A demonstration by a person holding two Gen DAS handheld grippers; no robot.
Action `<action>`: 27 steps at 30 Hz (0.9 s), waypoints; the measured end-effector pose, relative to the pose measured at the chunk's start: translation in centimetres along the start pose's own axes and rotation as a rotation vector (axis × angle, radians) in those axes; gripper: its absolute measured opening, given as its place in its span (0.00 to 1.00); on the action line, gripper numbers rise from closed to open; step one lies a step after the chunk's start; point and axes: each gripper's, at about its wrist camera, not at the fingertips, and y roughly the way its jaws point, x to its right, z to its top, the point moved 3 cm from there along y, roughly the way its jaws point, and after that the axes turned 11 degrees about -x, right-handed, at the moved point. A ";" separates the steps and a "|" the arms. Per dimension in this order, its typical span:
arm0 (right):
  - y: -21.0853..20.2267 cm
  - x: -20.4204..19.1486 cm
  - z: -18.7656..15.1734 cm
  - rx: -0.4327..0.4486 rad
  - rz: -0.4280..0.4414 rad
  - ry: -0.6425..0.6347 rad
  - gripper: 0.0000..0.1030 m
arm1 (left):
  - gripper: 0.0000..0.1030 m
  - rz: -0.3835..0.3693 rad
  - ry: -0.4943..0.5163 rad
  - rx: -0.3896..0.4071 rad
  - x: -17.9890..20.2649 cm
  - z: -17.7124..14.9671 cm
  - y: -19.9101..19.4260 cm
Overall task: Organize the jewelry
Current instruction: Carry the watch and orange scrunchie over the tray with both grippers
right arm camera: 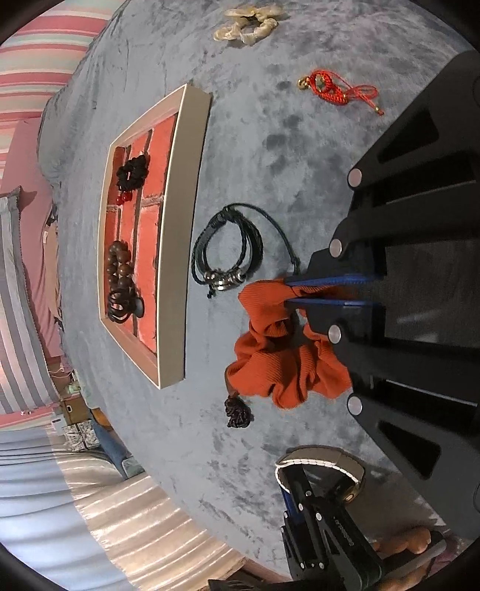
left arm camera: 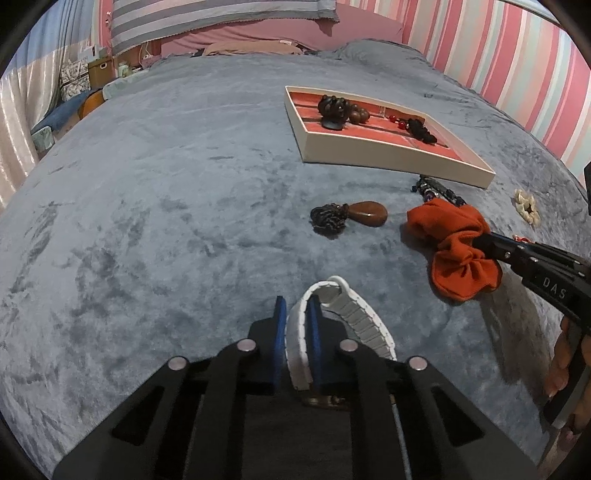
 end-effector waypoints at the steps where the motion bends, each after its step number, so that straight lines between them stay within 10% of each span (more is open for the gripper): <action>1: -0.2 0.2 0.0 0.004 0.006 0.001 0.07 | 0.11 -0.003 0.000 0.003 0.0 0.0 -0.1; 27: -8.5 6.3 6.1 0.203 0.075 0.042 0.06 | 0.10 0.025 0.031 0.199 6.0 9.9 -5.9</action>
